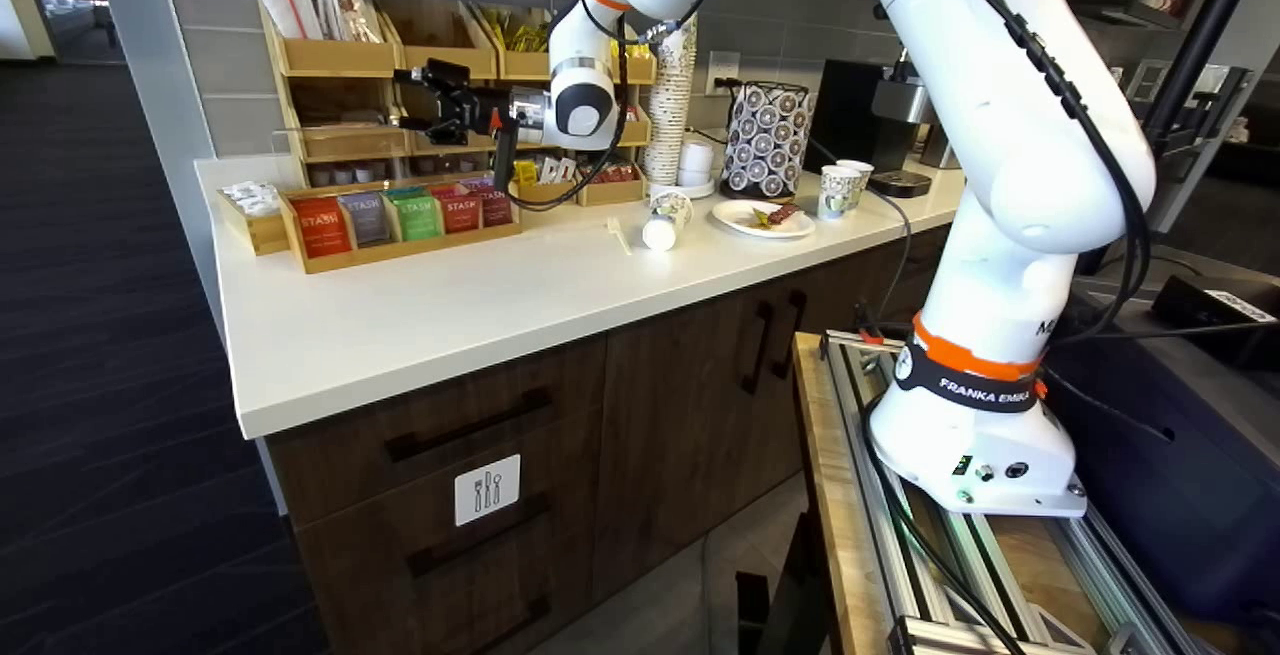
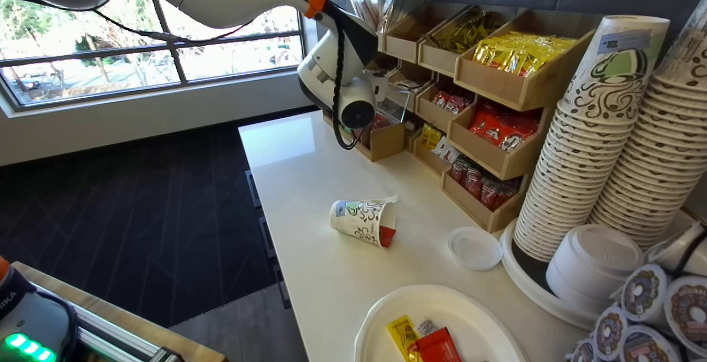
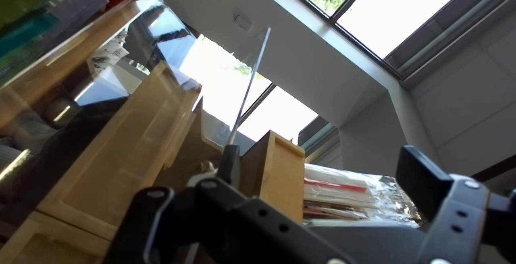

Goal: Open then close the lid of the rack

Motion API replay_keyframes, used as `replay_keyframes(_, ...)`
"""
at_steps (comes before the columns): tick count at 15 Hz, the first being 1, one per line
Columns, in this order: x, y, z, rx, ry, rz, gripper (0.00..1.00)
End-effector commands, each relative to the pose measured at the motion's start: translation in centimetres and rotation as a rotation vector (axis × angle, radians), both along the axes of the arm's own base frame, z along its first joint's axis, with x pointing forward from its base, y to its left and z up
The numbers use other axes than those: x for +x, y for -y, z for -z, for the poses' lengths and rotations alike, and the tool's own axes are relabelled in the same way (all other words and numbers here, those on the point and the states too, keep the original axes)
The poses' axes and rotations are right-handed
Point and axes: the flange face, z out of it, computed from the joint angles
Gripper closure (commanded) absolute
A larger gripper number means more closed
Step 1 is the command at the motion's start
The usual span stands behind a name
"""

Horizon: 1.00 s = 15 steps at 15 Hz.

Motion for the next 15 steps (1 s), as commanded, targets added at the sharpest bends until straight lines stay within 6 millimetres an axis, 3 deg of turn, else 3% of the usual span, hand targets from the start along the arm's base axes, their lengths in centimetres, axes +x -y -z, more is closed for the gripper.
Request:
replay_keyframes(1,0.4,0.7,0.4,-0.006,0.016,0.018,0.00)
replay_keyframes(15,-2.1,0.5,-0.2,0.107,-0.150,-0.007,0.00)
